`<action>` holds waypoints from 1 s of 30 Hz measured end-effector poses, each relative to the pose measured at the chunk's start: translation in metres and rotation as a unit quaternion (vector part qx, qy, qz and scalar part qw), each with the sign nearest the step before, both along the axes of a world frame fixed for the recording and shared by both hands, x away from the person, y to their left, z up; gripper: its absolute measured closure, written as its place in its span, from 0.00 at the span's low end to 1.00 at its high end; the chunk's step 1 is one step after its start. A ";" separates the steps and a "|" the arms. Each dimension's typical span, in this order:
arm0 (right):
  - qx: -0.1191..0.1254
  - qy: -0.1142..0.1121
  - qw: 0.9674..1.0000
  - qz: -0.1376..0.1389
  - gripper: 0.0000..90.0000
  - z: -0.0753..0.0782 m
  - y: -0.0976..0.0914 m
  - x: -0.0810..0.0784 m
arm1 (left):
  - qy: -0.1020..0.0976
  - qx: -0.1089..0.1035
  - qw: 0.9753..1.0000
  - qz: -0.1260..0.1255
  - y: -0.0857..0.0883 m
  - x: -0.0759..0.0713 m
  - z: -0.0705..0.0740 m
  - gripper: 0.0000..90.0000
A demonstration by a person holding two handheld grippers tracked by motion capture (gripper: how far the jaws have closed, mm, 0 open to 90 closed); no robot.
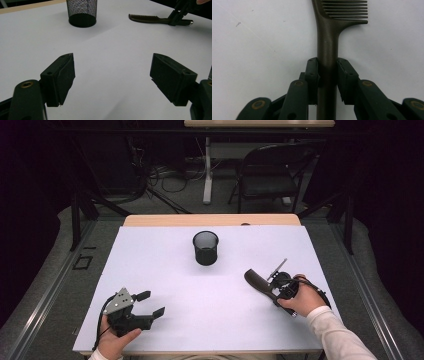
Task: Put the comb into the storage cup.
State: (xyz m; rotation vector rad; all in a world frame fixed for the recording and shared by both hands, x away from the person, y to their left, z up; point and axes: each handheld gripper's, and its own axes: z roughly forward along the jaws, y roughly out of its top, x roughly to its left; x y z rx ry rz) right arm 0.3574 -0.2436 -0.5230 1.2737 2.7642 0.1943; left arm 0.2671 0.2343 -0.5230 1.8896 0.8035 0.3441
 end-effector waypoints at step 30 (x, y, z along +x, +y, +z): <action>-0.024 0.020 0.999 -0.005 0.81 0.016 -0.001 -0.003 | 0.000 0.001 1.000 0.000 0.000 0.001 0.000 0.23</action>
